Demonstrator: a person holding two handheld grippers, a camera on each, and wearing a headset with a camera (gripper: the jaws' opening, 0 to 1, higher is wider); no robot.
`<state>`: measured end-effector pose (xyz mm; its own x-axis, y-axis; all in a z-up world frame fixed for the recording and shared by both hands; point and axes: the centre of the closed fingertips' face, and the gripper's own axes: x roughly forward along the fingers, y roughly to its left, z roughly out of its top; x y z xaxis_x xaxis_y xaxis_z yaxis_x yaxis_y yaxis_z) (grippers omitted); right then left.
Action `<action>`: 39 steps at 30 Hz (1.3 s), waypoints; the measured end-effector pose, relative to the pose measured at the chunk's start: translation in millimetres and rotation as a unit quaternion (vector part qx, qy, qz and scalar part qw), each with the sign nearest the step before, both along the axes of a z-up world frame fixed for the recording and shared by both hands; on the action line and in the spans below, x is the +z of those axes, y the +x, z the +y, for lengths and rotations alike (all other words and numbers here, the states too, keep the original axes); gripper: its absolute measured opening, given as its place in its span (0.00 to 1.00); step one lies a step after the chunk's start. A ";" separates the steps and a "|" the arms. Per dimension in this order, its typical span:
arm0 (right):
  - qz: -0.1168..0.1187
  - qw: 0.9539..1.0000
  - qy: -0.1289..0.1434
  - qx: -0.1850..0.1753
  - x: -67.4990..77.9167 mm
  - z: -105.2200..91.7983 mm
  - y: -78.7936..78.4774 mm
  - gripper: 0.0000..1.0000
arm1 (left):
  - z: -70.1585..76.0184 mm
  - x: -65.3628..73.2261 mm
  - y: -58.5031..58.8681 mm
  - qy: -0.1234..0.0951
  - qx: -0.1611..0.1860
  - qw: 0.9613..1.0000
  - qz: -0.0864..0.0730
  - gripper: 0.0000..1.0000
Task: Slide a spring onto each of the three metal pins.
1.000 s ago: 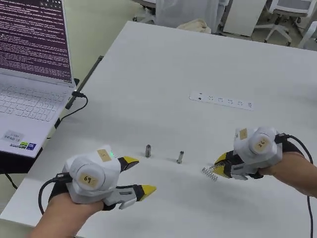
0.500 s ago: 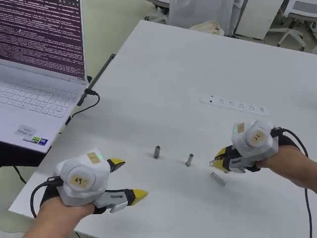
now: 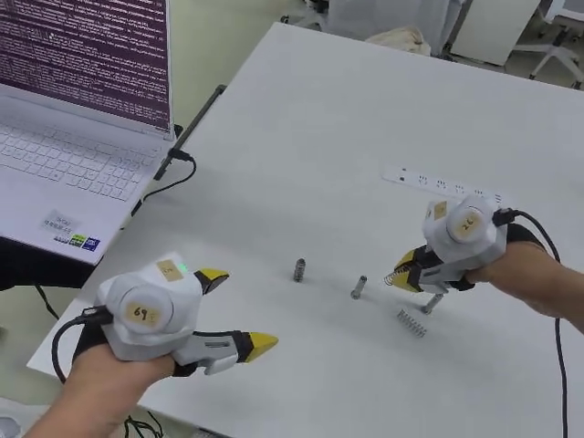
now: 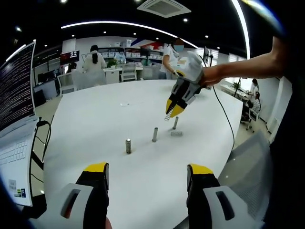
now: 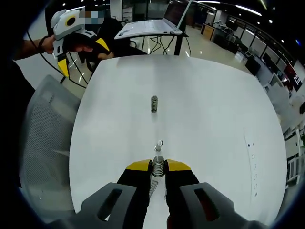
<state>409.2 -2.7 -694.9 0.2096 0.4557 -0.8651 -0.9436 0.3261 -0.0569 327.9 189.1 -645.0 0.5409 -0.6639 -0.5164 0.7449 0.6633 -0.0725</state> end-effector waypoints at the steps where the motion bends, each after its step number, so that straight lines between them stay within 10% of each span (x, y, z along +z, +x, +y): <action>1: 0.001 1.000 -0.001 0.002 -0.4 1.7 1.1 0.09 | 0.2 0.3 -0.2 -0.003 0.001 1.000 0.002 0.63; 39: 0.034 0.997 -0.031 0.063 -28.2 29.5 14.5 0.09 | 6.2 3.9 6.8 -0.006 0.010 1.000 0.009 0.66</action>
